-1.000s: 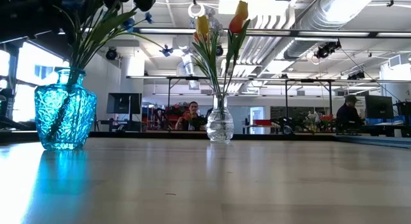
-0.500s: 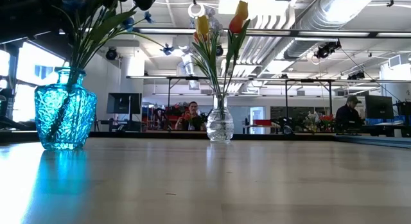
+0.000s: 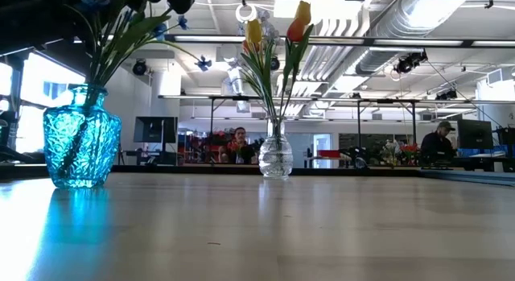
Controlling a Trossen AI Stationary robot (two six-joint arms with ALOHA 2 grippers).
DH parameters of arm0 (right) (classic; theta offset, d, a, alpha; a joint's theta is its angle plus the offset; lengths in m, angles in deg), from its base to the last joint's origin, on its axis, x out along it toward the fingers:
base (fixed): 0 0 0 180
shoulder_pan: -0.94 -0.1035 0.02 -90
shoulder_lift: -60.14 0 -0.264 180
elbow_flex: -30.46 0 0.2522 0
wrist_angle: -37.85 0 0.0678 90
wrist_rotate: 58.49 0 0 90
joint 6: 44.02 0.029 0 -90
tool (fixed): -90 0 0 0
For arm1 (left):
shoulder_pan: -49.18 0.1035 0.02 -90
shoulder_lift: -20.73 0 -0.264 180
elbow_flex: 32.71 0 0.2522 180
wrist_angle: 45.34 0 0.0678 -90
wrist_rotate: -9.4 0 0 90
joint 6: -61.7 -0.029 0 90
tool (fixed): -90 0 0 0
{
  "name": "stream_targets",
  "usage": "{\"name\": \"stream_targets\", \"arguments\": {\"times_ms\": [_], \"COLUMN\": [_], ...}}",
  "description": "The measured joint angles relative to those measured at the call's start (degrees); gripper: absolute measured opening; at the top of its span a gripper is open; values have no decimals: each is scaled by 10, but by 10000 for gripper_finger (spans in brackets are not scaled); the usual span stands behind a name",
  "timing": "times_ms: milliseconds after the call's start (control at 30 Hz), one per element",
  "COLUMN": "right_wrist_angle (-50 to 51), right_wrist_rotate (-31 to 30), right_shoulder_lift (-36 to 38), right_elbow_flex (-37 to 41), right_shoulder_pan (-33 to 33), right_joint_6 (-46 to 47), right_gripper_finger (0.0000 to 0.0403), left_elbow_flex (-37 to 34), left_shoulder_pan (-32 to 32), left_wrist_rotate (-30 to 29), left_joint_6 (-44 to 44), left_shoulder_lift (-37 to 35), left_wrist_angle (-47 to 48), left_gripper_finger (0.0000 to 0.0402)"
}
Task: Sort flowers into vase by color
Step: Put the black flower into the blue vase
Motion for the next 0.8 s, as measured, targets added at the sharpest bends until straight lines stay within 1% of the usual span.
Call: {"name": "stream_targets", "arguments": {"times_ms": [167,333,500,633,800], "right_wrist_angle": [-7,-7,-7,-7,-7], "right_wrist_rotate": [-7,-7,-7,-7,-7], "right_shoulder_lift": [0,0,0,0,0], "right_elbow_flex": [0,0,0,0,0], "right_shoulder_pan": [0,0,0,0,0], "right_joint_6": [-2,-2,-2,-1,-1], "right_gripper_finger": [188,188,188,188,188], "left_elbow_flex": [0,0,0,0,0], "left_shoulder_pan": [0,0,0,0,0], "left_wrist_rotate": [2,24,31,19,14], "left_joint_6": [-12,-9,-7,-7,-7], "left_shoulder_lift": [0,0,0,0,0], "left_wrist_angle": [6,32,46,56,77], "left_gripper_finger": [0,0,4,26,74]}}
